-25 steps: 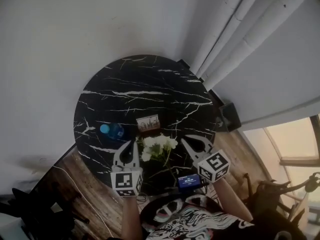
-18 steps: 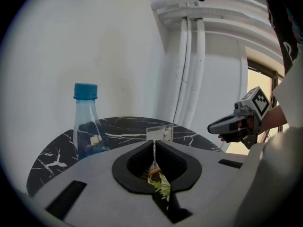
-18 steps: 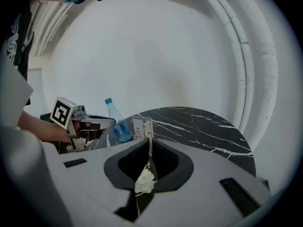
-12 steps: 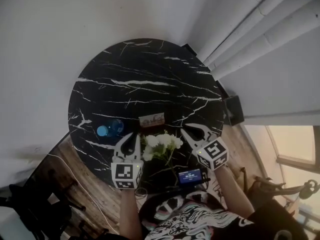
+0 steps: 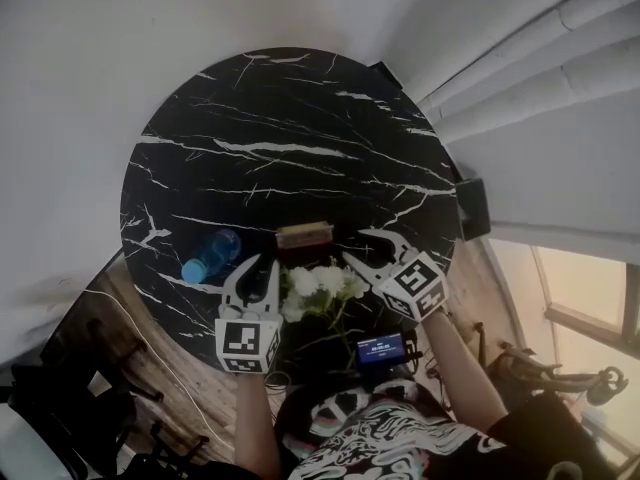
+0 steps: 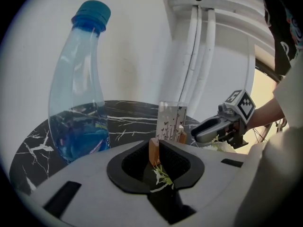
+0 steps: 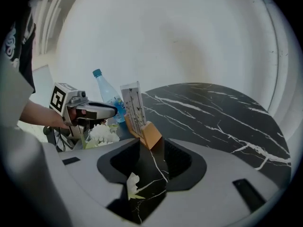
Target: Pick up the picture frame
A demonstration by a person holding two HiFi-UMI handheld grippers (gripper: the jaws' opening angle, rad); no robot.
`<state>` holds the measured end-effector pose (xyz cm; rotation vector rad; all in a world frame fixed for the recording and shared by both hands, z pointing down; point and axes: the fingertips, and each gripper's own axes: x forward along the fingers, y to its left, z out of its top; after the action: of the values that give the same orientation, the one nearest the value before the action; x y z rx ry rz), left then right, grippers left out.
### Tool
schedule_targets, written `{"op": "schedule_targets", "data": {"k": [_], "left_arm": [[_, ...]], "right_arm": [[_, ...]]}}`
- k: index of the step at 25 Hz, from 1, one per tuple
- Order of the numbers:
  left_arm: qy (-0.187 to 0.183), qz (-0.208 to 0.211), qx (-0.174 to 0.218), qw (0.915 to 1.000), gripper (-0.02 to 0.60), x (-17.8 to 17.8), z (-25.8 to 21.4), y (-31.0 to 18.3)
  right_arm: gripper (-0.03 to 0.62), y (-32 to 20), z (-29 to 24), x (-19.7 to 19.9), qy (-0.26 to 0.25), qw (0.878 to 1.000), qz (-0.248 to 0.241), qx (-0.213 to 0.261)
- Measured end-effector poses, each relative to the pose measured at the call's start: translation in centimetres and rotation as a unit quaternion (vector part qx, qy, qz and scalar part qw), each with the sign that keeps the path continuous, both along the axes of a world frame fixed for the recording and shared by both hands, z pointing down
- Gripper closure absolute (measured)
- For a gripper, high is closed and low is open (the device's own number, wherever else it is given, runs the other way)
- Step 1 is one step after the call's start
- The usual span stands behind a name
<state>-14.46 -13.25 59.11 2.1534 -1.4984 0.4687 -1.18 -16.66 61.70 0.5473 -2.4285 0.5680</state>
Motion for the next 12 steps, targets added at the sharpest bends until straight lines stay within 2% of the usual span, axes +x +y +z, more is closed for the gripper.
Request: {"op": "schedule_targets", "data": {"k": [2, 7, 12], "left_arm": [[0.008, 0.004, -0.006, 0.9999, 0.493, 0.3, 0.6, -0.2], [0.015, 0.017, -0.019, 0.9996, 0.469, 1.0, 1.9, -0.7], [0.016, 0.024, -0.031, 0.9991, 0.410, 1.1, 3.1, -1.1]], "right_arm": [[0.454, -0.1, 0.7, -0.6, 0.006, 1.000, -0.017, -0.005], [0.425, -0.6, 1.6, -1.5, 0.010, 0.999, -0.036, -0.004], [0.395, -0.9, 2.3, -2.3, 0.017, 0.999, -0.050, -0.003]]}}
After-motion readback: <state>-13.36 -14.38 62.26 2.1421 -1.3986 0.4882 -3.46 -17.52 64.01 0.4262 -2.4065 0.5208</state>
